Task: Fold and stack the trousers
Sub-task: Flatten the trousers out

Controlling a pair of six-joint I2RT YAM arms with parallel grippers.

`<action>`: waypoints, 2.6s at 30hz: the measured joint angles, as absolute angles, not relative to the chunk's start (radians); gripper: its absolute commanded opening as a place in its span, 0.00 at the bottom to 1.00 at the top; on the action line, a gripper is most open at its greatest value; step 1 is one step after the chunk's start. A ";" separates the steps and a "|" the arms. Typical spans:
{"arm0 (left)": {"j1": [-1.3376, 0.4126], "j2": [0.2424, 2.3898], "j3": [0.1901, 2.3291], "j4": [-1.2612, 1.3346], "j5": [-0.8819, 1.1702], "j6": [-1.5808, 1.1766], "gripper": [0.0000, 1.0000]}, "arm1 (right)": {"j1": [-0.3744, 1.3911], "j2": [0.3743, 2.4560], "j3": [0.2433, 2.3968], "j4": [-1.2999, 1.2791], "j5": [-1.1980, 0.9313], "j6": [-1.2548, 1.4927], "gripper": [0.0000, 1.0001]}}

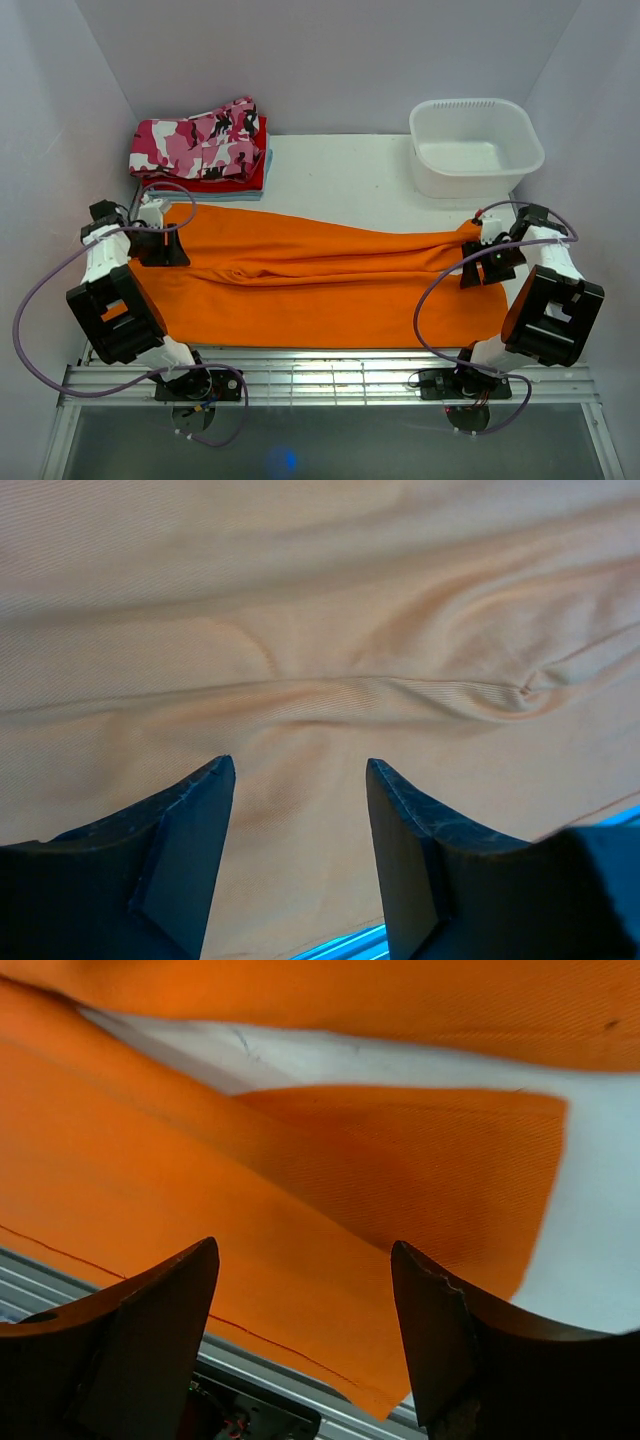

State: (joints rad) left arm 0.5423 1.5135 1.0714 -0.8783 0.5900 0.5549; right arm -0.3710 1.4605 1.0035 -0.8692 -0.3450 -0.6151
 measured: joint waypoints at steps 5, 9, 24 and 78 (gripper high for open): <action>0.412 1.507 1.055 -0.860 0.609 0.562 0.59 | -0.371 1.454 0.918 -0.820 -0.322 -0.669 0.63; 0.209 1.493 1.045 -0.758 0.586 0.496 0.53 | -0.371 1.447 0.949 -0.722 -0.342 -0.681 0.55; -0.275 2.047 1.576 -0.524 0.501 0.197 0.37 | -0.352 1.654 1.010 -0.463 -0.430 -0.503 0.34; -0.272 1.770 1.248 -0.716 0.636 0.240 0.61 | -0.446 1.665 1.068 -0.713 -0.147 -0.802 0.57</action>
State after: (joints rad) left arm -0.2718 1.7699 1.2476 -0.7158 0.6357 0.2398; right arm -0.4458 1.6646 1.0683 -0.7132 -0.1474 -0.8021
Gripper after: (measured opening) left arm 0.615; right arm 0.571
